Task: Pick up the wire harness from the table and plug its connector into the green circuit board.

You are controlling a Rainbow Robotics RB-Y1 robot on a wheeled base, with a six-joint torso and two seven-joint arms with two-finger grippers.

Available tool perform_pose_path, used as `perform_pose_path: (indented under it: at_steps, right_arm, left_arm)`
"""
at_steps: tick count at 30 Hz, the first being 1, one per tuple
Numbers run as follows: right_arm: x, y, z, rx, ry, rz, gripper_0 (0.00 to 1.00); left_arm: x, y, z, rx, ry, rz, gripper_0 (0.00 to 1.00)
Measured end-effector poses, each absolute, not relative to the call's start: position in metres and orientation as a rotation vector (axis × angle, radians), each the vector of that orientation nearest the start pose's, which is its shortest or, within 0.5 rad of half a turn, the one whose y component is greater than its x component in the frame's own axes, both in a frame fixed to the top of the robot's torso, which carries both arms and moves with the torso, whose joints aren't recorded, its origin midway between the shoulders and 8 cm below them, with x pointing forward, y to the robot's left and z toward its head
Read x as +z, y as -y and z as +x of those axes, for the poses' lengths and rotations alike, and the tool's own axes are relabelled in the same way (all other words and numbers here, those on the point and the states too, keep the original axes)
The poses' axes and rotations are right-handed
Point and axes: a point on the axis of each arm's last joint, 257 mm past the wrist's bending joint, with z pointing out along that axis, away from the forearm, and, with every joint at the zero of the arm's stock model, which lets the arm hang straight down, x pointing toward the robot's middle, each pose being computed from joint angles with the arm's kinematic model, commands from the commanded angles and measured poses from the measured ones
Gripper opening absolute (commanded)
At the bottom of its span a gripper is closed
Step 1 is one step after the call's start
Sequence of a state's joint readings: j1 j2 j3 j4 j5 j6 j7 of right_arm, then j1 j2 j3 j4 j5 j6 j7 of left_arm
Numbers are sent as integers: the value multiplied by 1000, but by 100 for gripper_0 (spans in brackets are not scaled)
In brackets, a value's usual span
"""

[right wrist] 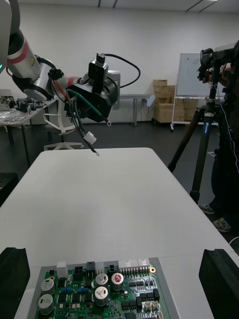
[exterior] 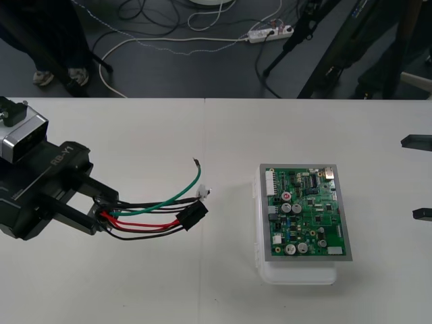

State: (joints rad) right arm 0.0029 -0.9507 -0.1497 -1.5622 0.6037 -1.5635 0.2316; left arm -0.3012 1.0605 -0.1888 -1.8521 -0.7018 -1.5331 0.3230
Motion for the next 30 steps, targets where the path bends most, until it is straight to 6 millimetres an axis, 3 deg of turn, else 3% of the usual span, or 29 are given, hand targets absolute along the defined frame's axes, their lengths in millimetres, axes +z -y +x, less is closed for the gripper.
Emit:
perform_pose_path:
  at_steps: [17,30]
  right_arm:
    - [-60,241,309,883,-995,-1274,100]
    - [-59,241,309,881,-995,-1274,100]
  left_arm:
    - [-49,-109,235,-1529,-1223,1542,0]
    - [-45,-99,232,-1747,-1434,1393,0]
